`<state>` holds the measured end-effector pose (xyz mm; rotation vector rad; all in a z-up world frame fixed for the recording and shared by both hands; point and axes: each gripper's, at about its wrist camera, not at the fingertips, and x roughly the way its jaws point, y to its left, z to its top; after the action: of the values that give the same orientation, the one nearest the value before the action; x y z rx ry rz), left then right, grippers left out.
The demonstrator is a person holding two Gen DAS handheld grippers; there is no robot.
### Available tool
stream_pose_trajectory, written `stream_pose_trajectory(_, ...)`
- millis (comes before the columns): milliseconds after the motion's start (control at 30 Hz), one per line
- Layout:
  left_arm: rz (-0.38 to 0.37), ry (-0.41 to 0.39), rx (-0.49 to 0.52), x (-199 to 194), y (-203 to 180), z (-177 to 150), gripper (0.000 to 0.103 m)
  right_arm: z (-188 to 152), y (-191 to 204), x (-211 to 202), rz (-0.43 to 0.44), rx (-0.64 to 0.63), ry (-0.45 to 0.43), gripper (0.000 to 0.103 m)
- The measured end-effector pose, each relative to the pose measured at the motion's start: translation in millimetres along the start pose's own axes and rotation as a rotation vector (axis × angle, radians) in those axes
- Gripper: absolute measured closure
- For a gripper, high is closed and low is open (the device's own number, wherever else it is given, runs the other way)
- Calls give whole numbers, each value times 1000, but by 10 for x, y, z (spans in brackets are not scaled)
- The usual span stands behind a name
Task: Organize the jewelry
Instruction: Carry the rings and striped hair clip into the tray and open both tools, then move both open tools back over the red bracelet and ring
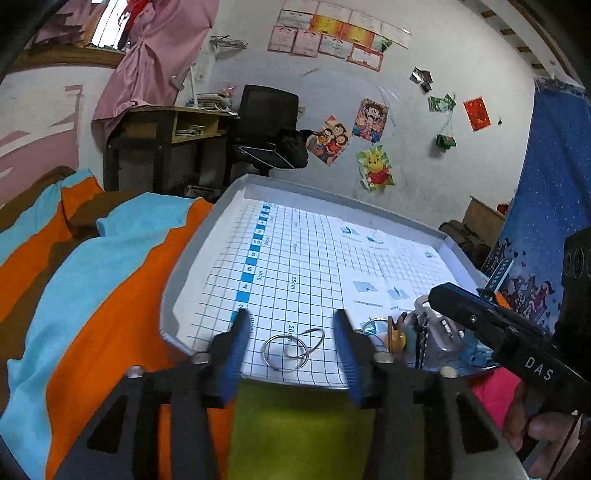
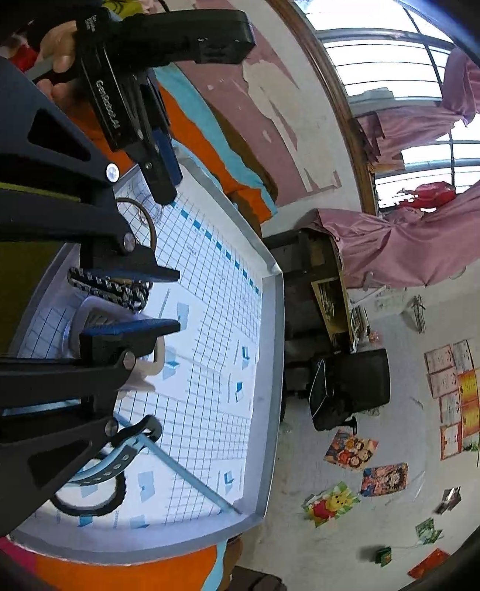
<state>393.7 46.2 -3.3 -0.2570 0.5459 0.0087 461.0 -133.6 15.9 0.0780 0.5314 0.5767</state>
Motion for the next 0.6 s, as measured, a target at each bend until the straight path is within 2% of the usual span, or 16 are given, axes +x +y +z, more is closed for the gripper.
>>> stream_pose_trajectory(33,2,-17,-16,-57,12,6,40,9,-5,-31,-1,9,-5,79)
stream_pose_trajectory(67,4,-33,-28,-111,12,15,36,18,-1,-74,-1,14,-14,74)
stream_pose_trajectory(100,6,-41,-35,-149,16,29,35,28,2,-122,0,16,-25,69)
stream_pose_trajectory(200,19,-62,-35,-306,10,64,31,79,10,-304,-6,20,-62,65)
stream_pose_trajectory(267,33,-92,-22,-445,-15,87,20,125,37,-479,-21,23,-102,63)
stream_pose_trajectory(333,31,-125,-20,-612,-30,108,12,145,63,-656,-54,20,-144,50)
stream_pose_trajectory(367,28,-142,-24,-731,-45,118,9,150,84,-756,-74,18,-167,44)
stream_pose_trajectory(533,23,-201,12,-1177,-151,155,1,183,187,-1255,-133,10,-238,31)
stream_pose_trajectory(600,24,-223,26,-1351,-206,145,1,182,247,-1437,-141,5,-253,18)
